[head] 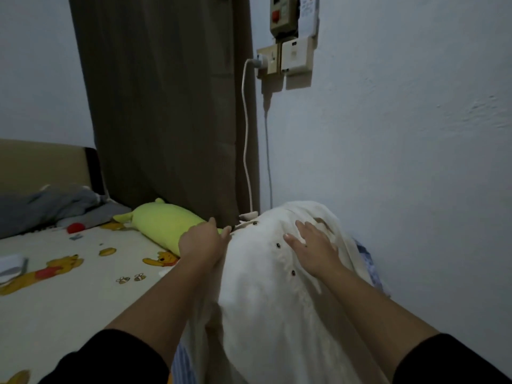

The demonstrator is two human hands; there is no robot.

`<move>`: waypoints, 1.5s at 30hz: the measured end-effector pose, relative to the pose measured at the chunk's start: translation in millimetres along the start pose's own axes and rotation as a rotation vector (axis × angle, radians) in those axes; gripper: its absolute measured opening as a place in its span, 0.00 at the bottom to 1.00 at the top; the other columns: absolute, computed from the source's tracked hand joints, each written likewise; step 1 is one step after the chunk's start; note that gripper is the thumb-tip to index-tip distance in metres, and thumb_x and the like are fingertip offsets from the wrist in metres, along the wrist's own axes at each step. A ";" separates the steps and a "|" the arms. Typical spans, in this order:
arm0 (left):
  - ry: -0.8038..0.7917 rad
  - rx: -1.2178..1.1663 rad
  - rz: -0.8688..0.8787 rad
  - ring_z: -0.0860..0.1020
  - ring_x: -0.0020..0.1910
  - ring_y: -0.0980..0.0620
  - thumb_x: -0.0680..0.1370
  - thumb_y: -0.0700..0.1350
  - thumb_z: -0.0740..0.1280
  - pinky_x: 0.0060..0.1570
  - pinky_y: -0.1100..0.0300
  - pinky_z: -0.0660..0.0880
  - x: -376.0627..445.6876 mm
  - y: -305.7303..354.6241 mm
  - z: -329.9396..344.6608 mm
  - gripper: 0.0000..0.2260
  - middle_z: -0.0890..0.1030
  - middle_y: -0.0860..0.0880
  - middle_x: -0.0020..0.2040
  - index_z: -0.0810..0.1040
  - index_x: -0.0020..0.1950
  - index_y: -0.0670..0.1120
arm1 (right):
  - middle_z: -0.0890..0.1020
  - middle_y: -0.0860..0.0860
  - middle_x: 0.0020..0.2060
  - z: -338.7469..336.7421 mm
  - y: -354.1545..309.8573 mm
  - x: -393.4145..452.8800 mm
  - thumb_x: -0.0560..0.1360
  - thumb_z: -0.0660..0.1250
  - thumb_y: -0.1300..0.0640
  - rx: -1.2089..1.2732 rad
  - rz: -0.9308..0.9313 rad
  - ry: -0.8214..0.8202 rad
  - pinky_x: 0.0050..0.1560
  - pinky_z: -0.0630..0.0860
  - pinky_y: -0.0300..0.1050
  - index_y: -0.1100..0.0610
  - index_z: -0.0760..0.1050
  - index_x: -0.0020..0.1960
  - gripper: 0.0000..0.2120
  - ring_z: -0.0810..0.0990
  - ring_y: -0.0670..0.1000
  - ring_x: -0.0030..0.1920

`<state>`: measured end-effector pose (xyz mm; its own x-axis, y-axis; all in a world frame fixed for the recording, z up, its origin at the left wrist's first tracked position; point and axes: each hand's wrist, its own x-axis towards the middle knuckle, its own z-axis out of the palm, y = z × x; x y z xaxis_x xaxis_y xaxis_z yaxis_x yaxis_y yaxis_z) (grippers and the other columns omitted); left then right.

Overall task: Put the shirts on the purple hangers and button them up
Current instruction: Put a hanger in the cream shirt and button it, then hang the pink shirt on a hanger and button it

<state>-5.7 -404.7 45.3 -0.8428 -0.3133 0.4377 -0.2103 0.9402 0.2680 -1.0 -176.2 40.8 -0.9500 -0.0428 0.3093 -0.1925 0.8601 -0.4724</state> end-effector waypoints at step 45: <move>-0.786 -0.194 0.790 0.72 0.63 0.48 0.78 0.54 0.63 0.61 0.55 0.70 -282.6 226.1 168.0 0.21 0.75 0.48 0.65 0.72 0.69 0.49 | 0.71 0.51 0.68 -3.4 288.5 -243.7 0.76 0.65 0.45 0.035 0.516 -0.195 0.67 0.66 0.49 0.52 0.71 0.68 0.23 0.69 0.52 0.67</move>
<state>101.6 -81.1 -161.9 -0.7977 0.5948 -0.0990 0.5422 0.7794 0.3141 175.8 84.1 -168.1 -0.9506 0.2836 -0.1263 0.3050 0.7774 -0.5501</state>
